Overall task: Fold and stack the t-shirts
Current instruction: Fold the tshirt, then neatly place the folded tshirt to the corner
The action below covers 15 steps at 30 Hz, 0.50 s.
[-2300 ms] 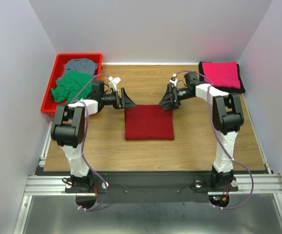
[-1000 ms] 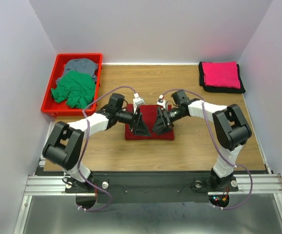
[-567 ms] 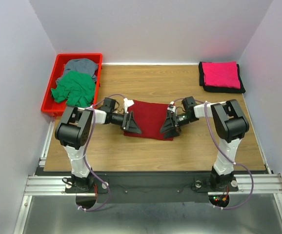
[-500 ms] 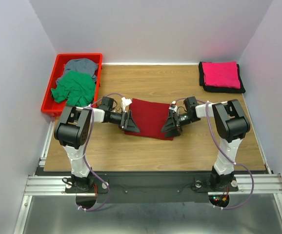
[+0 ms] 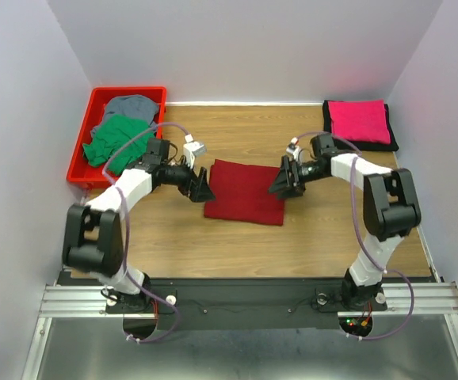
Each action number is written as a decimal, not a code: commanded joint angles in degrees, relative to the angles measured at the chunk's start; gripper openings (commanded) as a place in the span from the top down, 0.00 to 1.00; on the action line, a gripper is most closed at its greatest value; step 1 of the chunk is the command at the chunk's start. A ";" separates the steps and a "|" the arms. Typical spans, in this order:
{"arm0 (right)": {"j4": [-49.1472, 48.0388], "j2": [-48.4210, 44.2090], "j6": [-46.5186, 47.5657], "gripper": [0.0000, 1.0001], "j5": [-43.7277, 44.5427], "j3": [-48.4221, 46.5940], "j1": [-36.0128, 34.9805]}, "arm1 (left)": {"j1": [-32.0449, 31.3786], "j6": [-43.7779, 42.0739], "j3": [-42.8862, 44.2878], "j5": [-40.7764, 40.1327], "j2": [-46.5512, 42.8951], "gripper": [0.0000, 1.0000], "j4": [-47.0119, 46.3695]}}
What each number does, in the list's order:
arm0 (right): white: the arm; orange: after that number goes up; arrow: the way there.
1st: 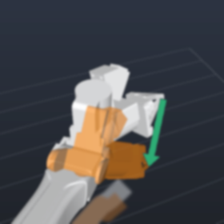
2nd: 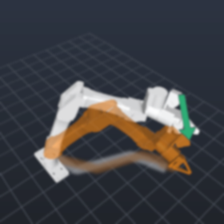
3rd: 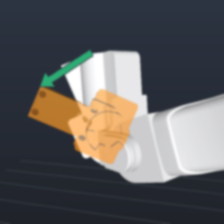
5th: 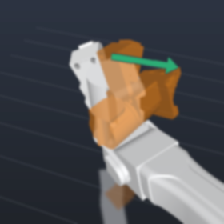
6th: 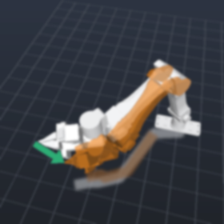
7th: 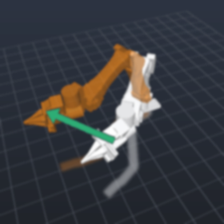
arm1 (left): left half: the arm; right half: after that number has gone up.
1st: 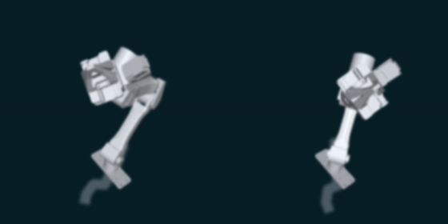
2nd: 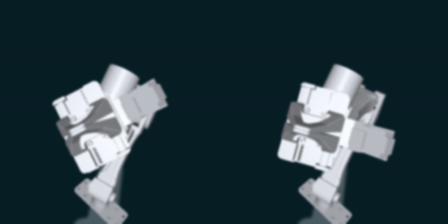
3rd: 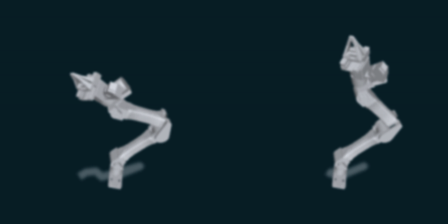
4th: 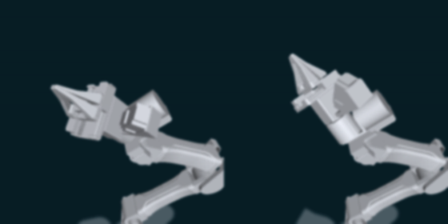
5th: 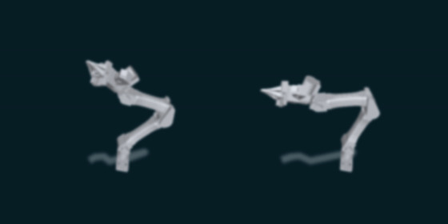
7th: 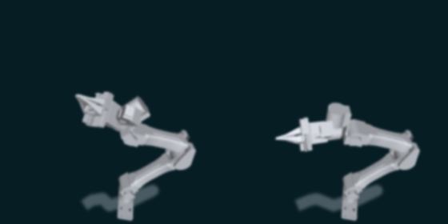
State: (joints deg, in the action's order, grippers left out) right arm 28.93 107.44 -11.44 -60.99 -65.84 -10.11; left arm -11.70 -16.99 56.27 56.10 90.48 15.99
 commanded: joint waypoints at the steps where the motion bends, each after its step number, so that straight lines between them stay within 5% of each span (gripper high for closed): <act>1: 0.95 -10.57 3.18 0.20 7.46 -3.59 0.44 | -6.38 -7.13 3.93 -14.40 -11.18 0.01 -5.00; 3: 1.65 -13.20 4.05 0.19 9.65 -2.54 0.70 | -13.41 -11.81 4.03 -24.60 -16.37 0.01 -7.35; 7: 2.71 -15.94 5.11 0.19 11.86 1.23 1.40 | -20.98 -27.27 1.82 -30.59 -21.92 0.01 -12.29; 11: 3.15 -17.26 4.77 0.19 13.61 5.36 2.28 | -29.50 -25.73 12.49 -41.39 -10.38 0.01 0.03; 15: 3.07 -17.26 2.57 0.16 18.70 8.80 5.79 | -32.76 -28.25 15.99 -35.98 -4.34 0.01 3.27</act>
State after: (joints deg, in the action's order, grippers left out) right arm 31.00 90.85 -7.79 -48.07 -58.98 -7.55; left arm -42.59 -41.01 71.61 22.22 82.30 13.23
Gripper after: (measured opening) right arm 0.833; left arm 0.986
